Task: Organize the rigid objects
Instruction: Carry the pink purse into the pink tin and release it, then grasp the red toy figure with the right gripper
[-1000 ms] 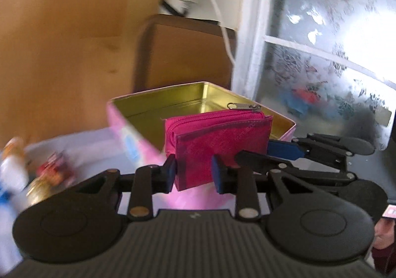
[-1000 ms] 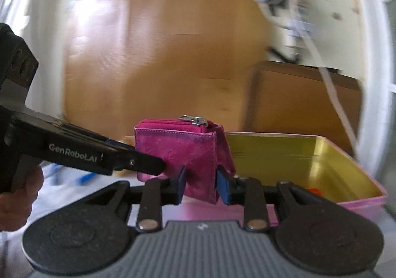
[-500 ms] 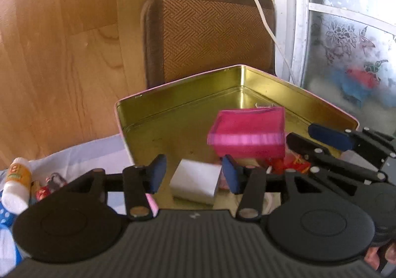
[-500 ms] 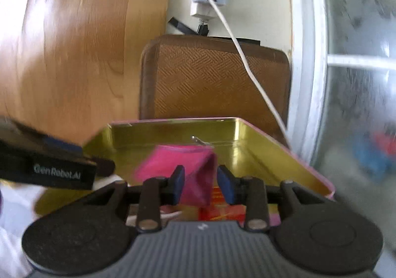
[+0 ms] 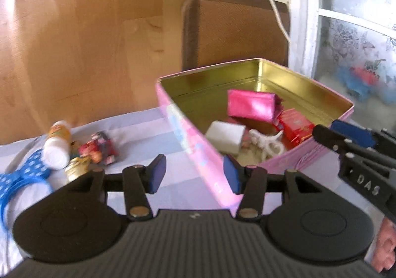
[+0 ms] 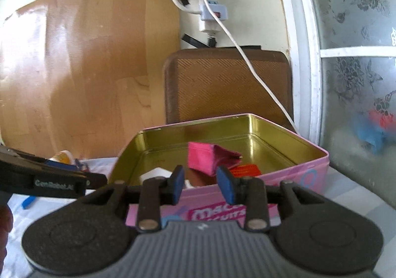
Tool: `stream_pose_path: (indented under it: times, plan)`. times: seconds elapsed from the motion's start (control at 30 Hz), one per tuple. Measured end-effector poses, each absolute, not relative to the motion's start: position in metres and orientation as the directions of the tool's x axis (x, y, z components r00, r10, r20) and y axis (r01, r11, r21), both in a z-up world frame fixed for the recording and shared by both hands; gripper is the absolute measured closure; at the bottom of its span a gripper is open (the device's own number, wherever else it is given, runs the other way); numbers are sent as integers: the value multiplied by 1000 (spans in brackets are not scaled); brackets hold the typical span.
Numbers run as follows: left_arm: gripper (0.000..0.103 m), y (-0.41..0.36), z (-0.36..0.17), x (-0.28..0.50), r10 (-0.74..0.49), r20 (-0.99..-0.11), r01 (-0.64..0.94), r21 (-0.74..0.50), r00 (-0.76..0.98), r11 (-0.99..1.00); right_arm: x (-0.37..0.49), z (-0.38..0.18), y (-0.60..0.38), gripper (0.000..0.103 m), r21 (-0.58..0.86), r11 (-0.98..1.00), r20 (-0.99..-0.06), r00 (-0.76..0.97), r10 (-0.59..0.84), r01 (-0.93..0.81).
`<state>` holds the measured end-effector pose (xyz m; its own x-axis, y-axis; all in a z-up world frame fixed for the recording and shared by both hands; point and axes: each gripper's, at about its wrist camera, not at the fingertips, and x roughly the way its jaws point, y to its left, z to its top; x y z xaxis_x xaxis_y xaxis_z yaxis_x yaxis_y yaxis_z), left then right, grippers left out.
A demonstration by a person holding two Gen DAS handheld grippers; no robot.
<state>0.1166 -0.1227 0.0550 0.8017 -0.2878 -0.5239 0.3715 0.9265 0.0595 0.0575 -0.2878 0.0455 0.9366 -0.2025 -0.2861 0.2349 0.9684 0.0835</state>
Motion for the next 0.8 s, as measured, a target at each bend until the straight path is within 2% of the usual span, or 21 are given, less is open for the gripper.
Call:
stream_pose_path:
  times: [0.33,0.63,0.8]
  plan:
    - [49,-65,48,96,-244,-521,299,24,818,954,48,55,-242,71,67,985,-277,951,-137,162]
    - [49,-21,24,92,-179,-550,215,1,815,977,53,48,-198,71,13,998,-318,947,-52,59]
    - [49,17,1,96,-96,-580,124,9,809,992,60,45,-176,71,-19,1000,-348,938,5,-12]
